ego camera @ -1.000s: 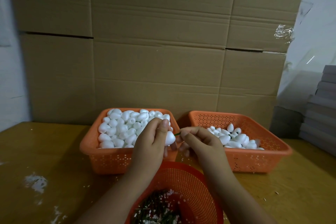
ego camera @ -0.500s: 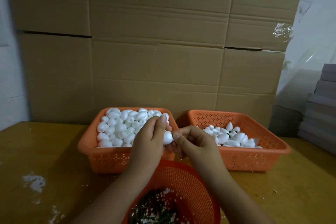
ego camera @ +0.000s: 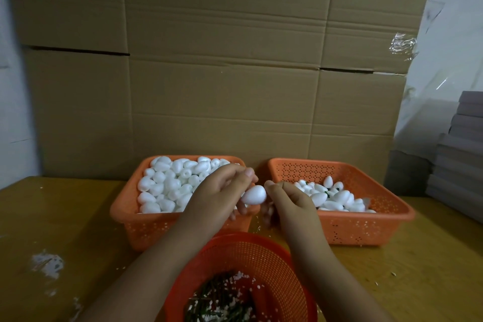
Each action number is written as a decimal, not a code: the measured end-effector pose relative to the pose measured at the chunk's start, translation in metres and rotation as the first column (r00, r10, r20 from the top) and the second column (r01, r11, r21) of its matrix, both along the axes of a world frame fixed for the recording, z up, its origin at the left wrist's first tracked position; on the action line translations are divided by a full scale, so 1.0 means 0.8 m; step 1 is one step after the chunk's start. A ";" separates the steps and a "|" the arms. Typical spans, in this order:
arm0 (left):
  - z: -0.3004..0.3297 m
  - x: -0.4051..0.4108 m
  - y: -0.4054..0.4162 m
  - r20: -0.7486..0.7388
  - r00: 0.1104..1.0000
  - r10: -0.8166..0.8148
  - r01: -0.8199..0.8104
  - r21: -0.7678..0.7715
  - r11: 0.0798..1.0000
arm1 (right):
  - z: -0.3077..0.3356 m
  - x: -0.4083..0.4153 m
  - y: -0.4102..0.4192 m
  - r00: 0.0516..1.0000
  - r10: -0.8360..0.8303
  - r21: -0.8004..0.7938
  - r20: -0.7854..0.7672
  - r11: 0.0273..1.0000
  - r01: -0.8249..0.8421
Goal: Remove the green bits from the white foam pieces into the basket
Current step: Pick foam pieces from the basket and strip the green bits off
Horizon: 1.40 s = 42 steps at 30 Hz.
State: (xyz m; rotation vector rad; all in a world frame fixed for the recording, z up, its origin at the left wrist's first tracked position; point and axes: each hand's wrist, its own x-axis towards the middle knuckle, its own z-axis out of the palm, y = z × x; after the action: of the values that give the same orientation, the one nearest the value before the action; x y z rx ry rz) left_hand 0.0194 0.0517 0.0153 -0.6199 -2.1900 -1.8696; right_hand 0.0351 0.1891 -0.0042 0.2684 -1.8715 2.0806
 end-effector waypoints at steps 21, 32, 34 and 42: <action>-0.001 -0.004 -0.011 -0.039 0.995 -0.094 0.091 -0.081 0.993 | 0.009 0.005 0.008 0.995 -0.067 0.002 -0.068 0.998 0.067; 0.001 -0.005 -0.011 0.010 0.997 -0.074 0.075 -0.058 0.996 | 0.006 0.005 0.005 0.981 -0.070 0.176 -0.182 0.979 0.103; 0.003 -0.004 -0.011 0.010 0.995 -0.094 0.095 -0.061 0.994 | 0.005 0.004 0.004 0.984 -0.077 0.153 -0.158 0.983 0.101; 0.000 -0.003 -0.010 0.000 0.994 -0.114 0.113 -0.083 0.990 | 0.002 0.000 0.004 0.986 -0.084 0.130 -0.141 0.986 0.102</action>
State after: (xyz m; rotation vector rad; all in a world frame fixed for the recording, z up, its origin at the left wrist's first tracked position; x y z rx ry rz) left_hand 0.0168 0.0440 0.0152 -0.7794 -2.2838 -1.8351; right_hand 0.0352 0.1919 -0.0022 0.3390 -1.9098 1.8287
